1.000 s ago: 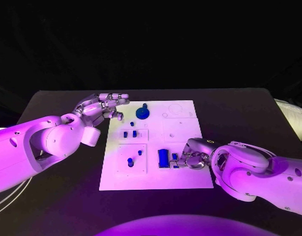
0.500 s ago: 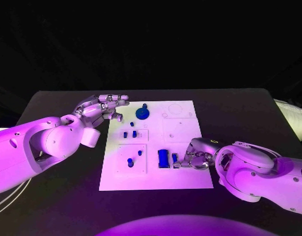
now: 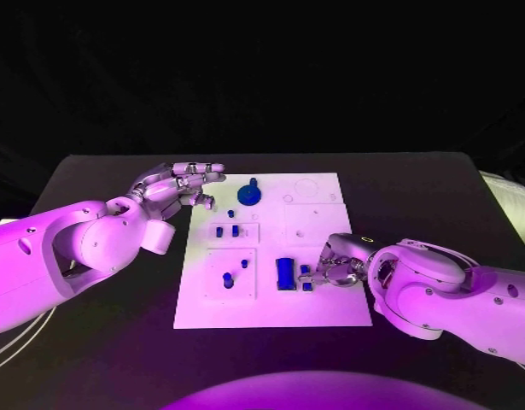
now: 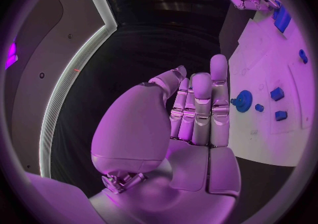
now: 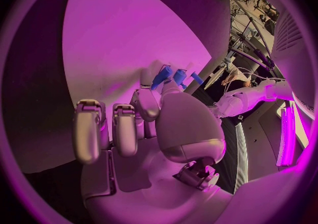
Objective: Assemble the parts on the task board
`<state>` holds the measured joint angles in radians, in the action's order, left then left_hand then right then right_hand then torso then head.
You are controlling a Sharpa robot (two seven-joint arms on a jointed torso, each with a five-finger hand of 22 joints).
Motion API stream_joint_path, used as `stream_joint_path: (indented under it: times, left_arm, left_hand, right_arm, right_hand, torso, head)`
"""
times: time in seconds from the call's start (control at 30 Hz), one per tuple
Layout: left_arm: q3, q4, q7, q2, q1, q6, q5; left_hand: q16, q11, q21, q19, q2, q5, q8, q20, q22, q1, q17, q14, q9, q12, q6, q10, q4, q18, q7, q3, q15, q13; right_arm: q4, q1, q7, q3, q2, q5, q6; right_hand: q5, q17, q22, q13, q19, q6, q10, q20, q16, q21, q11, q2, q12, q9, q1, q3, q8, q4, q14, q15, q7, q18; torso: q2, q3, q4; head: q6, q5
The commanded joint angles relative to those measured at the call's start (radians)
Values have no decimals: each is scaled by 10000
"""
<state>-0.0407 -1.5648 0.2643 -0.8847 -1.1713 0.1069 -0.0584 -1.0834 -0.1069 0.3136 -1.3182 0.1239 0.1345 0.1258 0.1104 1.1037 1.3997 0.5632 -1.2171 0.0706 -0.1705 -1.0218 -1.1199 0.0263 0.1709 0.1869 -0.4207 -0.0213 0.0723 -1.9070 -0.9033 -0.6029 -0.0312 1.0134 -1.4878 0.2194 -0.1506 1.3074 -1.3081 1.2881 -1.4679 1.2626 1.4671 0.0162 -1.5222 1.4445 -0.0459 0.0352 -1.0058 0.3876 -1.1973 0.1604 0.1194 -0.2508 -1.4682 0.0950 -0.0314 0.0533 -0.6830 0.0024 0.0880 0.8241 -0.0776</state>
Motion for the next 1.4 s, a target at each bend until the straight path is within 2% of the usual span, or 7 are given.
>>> stream_joint_path:
  times: [0.03, 0.4, 0.63, 0.83, 0.97, 1.13, 1.4]
  left_arm:
    - [3, -6, 42, 12, 4, -211, 28]
    - [1, 44, 47, 31, 17, -222, 29]
    - [0, 73, 52, 39, 46, -224, 24]
    - [0, 74, 48, 48, 58, -225, 24]
    - [0, 69, 45, 48, 62, -226, 23]
    - [0, 61, 38, 38, 66, -227, 23]
    - [-1, 66, 31, 27, 69, -228, 23]
  left_hand:
    - [47, -46, -34, 64, -94, -45, 44, 24, -14, -42, -9, 53, -17, -53, 90, 49, 4, 78, 3, 70, 3, -9]
    - [47, -46, -34, 64, -94, -45, 44, 24, -14, -42, -9, 53, -17, -53, 90, 49, 4, 78, 3, 70, 3, -9]
    - [47, -46, -34, 64, -94, -45, 44, 24, -14, -42, -9, 53, -17, -53, 90, 49, 4, 78, 3, 70, 3, -9]
    - [47, -46, -34, 64, -94, -45, 44, 24, -14, -42, -9, 53, -17, -53, 90, 49, 4, 78, 3, 70, 3, -9]
    - [47, -46, -34, 64, -94, -45, 44, 24, -14, -42, -9, 53, -17, -53, 90, 49, 4, 78, 3, 70, 3, -9]
    - [47, -46, -34, 64, -94, -45, 44, 24, -14, -42, -9, 53, -17, -53, 90, 49, 4, 78, 3, 70, 3, -9]
    - [47, -46, -34, 64, -94, -45, 44, 24, -14, -42, -9, 53, -17, -53, 90, 49, 4, 78, 3, 70, 3, -9]
  right_arm:
    - [179, 119, -84, 86, -65, -2, -375]
    - [241, 143, 11, 86, -53, 3, -61]
    - [204, 145, 452, 84, -40, 528, 841]
    - [135, 145, 666, 81, -2, 766, 1150]
    - [45, 145, 747, 74, 110, 819, 1201]
    - [-142, 142, 811, 58, 405, 842, 1105]
    - [-426, 139, 890, 49, 874, 838, 657]
  right_hand:
    - [408, 1866, -751, -4, -283, -107, 197, -61, -10, 40, 65, -82, 24, -34, -433, 17, -72, 248, -868, 58, -28, -97]
    - [951, 1846, -763, -7, -280, -120, 186, -50, 7, 41, 83, -107, 89, -18, -832, 173, -83, 442, -863, 46, -48, -99]
    - [867, 1800, -798, -58, -291, -139, 167, -35, 40, 59, 97, 14, 245, -11, 37, 713, -103, -341, -854, 33, -52, -104]
    - [910, 1818, -815, -40, -296, -132, 180, -43, 31, 66, 90, 89, 252, 12, 1055, 1182, -98, -423, -859, 41, -43, -106]
    - [932, 1831, -821, -32, -297, -131, 184, -45, 24, 70, 88, 83, 242, 17, 1204, 1239, -96, -423, -862, 42, -42, -107]
    - [958, 1829, -821, -25, -296, -134, 187, -51, 26, 67, 83, -27, 254, 31, 752, 1177, -95, -279, -861, 48, -37, -106]
    - [826, 1817, -818, -31, -287, -169, 166, -54, 39, 55, 90, -90, 321, 51, -767, 900, -109, 387, -858, 46, -53, -104]
  torso:
    - [20, -5, -24]
    - [27, -4, -19]
    - [31, -14, -10]
    - [25, -20, -21]
    - [20, -19, -21]
    - [23, -18, -31]
    - [22, -9, -36]
  head:
    - [19, 6]
    - [-3, -74]
    - [-62, -90]
    - [-99, -104]
    - [-106, -136]
    - [-113, -171]
    - [-106, -190]
